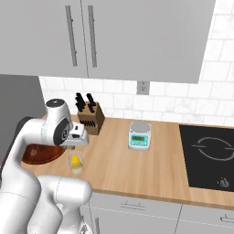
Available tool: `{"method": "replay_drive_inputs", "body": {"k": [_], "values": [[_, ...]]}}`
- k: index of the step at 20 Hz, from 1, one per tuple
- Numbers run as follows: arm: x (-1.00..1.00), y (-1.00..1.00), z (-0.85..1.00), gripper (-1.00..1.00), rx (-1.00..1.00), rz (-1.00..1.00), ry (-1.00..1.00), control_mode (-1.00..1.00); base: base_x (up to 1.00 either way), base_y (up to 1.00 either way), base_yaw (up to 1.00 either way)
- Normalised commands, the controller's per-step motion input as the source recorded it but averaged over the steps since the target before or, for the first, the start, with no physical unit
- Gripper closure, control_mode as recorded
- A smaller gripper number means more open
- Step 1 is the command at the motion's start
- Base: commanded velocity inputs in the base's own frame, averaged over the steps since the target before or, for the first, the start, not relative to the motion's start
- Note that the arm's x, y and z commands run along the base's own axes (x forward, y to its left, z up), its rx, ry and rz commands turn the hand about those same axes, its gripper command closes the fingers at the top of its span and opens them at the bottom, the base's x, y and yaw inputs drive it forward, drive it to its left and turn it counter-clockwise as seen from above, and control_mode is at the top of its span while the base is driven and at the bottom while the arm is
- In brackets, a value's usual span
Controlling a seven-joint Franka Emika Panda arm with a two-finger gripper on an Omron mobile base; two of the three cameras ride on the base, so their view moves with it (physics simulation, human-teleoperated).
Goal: Grab a lemon wedge from the fridge and one ice cube from the ice bowl, and put them in the glass of lemonade.
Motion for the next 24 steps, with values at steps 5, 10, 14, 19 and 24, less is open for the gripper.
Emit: {"method": "replay_drive_inputs", "body": {"k": [5,10,14,19,24], "values": [[0.1,0.0,-0.15,1.0,0.0,0.0,0.02,-1.0,0.0,0.0,0.0],[0.07,0.0,-0.13,1.0,0.0,0.0,0.01,-1.0,0.0,0.0,0.0],[0.0,0.0,-0.01,1.0,0.0,0.0,0.01,-1.0,0.0,0.0,0.0],[0.06,-0.02,0.0,1.0,0.0,0.0,0.07,-1.0,0.0,0.0,0.0],[0.24,-0.1,-0.06,1.0,0.0,0.0,0.07,-1.0,0.0,0.0,0.0]]}}
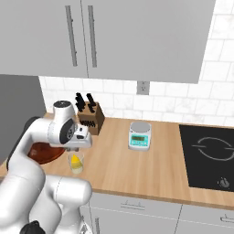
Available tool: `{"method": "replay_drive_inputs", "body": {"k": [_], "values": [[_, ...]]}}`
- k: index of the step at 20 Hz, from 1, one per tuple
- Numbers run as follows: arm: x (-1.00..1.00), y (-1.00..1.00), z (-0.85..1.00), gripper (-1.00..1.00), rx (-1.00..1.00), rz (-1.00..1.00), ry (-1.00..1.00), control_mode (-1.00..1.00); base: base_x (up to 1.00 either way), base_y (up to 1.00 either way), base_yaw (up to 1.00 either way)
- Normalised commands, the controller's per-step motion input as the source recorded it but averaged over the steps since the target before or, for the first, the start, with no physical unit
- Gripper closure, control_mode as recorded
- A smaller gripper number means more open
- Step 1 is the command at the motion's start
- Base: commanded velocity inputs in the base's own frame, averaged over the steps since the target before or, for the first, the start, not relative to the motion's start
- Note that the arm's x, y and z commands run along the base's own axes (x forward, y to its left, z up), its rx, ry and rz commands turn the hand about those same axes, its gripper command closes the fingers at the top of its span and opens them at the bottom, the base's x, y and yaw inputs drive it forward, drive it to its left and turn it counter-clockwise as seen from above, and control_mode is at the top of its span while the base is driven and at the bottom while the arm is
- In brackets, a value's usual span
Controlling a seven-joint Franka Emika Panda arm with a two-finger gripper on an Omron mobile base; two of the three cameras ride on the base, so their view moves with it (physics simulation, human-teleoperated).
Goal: Grab a lemon wedge from the fridge and one ice cube from the ice bowl, and put them in the glass of lemonade.
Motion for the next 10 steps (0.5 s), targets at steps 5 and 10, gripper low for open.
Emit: {"method": "replay_drive_inputs", "body": {"k": [5,10], "values": [[0.18,-0.19,0.0,1.0,0.0,0.0,0.08,-1.0,0.0,0.0,0.0],[0.0,0.02,-0.01,1.0,0.0,0.0,0.01,-1.0,0.0,0.0,0.0]]}}
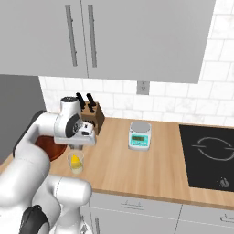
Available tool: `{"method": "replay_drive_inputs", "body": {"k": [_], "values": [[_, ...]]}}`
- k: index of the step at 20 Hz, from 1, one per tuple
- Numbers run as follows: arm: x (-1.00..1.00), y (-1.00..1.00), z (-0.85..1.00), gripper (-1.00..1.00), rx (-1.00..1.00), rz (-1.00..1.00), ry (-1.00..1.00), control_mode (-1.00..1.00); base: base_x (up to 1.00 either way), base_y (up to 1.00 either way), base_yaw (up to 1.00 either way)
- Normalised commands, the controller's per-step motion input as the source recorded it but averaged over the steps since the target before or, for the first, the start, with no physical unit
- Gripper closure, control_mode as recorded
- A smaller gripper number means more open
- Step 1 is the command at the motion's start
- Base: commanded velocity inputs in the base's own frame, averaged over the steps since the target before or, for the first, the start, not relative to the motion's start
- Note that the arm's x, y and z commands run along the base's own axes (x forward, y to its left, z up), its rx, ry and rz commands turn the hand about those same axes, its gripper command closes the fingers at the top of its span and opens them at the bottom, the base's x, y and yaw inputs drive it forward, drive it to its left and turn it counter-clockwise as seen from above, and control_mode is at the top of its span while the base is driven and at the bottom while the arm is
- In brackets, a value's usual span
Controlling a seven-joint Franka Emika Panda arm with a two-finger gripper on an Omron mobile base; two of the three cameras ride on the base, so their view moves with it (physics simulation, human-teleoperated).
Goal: Grab a lemon wedge from the fridge and one ice cube from the ice bowl, and put them in the glass of lemonade.
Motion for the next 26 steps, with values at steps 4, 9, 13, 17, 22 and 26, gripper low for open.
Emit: {"method": "replay_drive_inputs", "body": {"k": [4,9,13,17,22,26], "values": [[0.0,0.24,0.0,1.0,0.0,0.0,0.0,-1.0,0.0,0.0,0.0],[0.0,0.05,0.0,1.0,0.0,0.0,0.0,-1.0,0.0,0.0,0.0],[0.0,-0.04,-0.08,1.0,0.0,0.0,-0.03,-1.0,0.0,0.0,0.0],[0.01,-0.01,-0.14,1.0,0.0,0.0,0.0,-1.0,0.0,0.0,0.0],[0.0,0.0,-0.08,1.0,0.0,0.0,-0.02,-1.0,0.0,0.0,0.0],[0.0,0.0,-0.07,-1.0,0.0,0.0,-0.02,-1.0,0.0,0.0,0.0]]}}
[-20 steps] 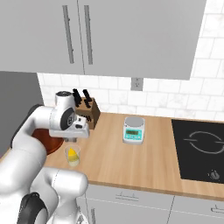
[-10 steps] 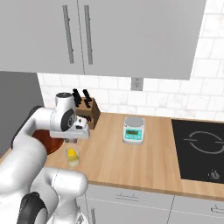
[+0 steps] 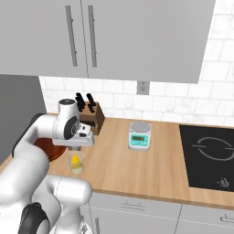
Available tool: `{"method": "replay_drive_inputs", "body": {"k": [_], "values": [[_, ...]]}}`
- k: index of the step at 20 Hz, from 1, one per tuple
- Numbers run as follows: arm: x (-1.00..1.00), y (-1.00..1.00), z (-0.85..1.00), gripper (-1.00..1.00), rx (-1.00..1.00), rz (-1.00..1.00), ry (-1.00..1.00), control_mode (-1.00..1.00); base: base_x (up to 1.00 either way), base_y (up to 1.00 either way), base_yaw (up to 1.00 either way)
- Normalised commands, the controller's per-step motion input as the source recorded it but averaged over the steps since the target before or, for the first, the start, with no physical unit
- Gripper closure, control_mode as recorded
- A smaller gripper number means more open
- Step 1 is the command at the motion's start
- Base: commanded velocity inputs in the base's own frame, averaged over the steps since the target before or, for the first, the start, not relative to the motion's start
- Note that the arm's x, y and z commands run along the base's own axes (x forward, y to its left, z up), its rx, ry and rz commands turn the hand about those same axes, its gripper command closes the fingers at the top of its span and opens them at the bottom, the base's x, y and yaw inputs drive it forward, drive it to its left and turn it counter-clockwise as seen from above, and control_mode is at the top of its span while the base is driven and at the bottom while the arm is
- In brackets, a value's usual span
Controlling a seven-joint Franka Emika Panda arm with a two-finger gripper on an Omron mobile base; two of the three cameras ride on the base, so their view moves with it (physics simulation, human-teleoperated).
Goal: Grab a lemon wedge from the fridge and one ice cube from the ice bowl, and put them in the glass of lemonade.
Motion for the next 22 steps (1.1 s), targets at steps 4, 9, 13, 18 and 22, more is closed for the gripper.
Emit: {"method": "replay_drive_inputs", "body": {"k": [4,9,13,18,22], "values": [[0.0,0.0,0.0,-1.0,0.0,0.0,0.0,-1.0,0.0,0.0,0.0],[0.0,0.0,0.0,-1.0,0.0,0.0,0.0,-1.0,0.0,0.0,0.0],[0.0,0.0,0.0,-1.0,0.0,0.0,0.0,-1.0,0.0,0.0,0.0],[-0.04,0.0,0.0,-1.0,0.0,0.0,0.0,-1.0,0.0,0.0,0.0],[-0.42,0.0,0.17,-1.0,0.0,0.0,-0.08,-1.0,0.0,0.0,0.0]]}}
